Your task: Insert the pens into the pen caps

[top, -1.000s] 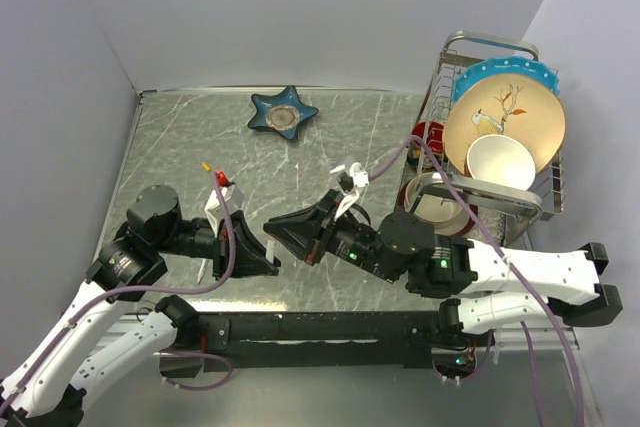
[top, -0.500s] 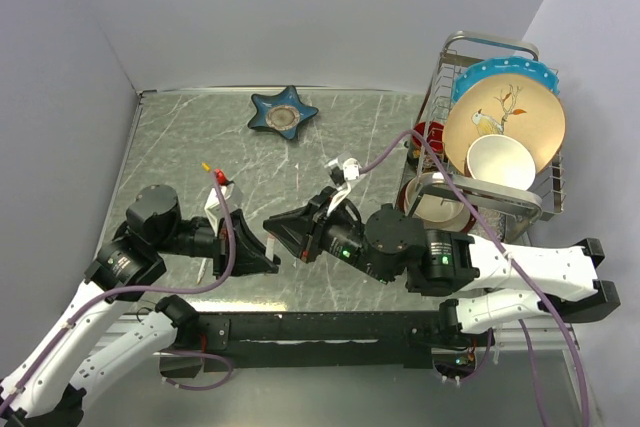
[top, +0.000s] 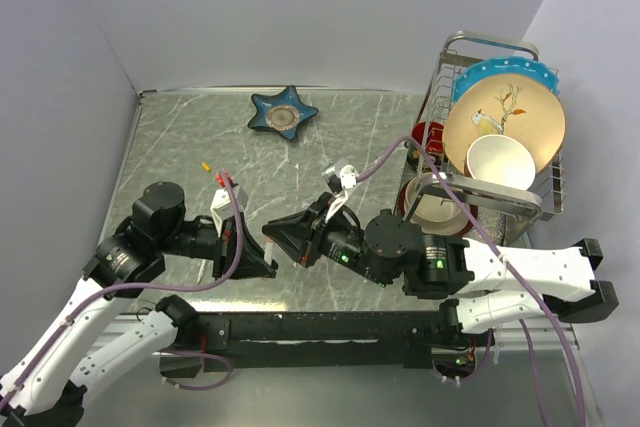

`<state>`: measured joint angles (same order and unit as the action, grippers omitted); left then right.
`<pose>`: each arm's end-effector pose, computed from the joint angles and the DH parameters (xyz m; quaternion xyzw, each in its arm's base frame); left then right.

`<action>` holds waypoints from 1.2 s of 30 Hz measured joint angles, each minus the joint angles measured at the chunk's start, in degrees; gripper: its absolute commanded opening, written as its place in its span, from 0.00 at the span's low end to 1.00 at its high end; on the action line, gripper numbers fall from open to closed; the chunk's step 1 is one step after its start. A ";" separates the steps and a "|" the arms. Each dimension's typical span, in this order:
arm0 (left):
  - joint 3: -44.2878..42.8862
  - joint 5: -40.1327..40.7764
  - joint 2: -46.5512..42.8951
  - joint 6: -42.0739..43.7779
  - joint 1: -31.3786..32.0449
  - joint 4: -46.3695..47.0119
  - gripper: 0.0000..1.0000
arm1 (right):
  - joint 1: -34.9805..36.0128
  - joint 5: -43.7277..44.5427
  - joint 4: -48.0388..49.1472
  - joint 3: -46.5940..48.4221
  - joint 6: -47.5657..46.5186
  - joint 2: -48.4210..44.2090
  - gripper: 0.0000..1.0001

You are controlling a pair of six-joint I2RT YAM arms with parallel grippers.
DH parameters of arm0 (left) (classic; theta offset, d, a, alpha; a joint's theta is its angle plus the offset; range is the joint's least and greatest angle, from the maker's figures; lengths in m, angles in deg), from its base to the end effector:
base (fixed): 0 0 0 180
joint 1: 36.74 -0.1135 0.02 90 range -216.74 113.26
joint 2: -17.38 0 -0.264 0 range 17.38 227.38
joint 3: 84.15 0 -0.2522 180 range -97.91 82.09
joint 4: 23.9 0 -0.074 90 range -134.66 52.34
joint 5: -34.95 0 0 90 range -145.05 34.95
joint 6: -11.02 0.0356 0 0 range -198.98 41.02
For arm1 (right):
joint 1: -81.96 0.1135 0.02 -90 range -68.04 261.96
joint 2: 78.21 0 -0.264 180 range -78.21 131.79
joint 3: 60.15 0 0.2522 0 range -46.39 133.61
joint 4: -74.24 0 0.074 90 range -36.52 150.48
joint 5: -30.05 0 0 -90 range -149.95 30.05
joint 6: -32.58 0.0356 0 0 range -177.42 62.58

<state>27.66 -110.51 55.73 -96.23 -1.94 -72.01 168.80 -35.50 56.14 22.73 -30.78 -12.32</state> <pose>0.0828 -0.0932 0.3733 0.3789 0.6673 -0.5664 0.3006 0.0290 0.2585 0.4261 -0.2216 0.6780 0.4893 0.5017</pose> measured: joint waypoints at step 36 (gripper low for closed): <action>6.05 8.46 -0.39 -4.04 -2.75 22.12 0.01 | 6.51 -5.29 -21.66 5.25 3.56 5.31 0.46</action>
<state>33.71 -102.05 55.34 -100.28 -4.69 -49.89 175.32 -40.79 34.48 27.98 -27.22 -7.01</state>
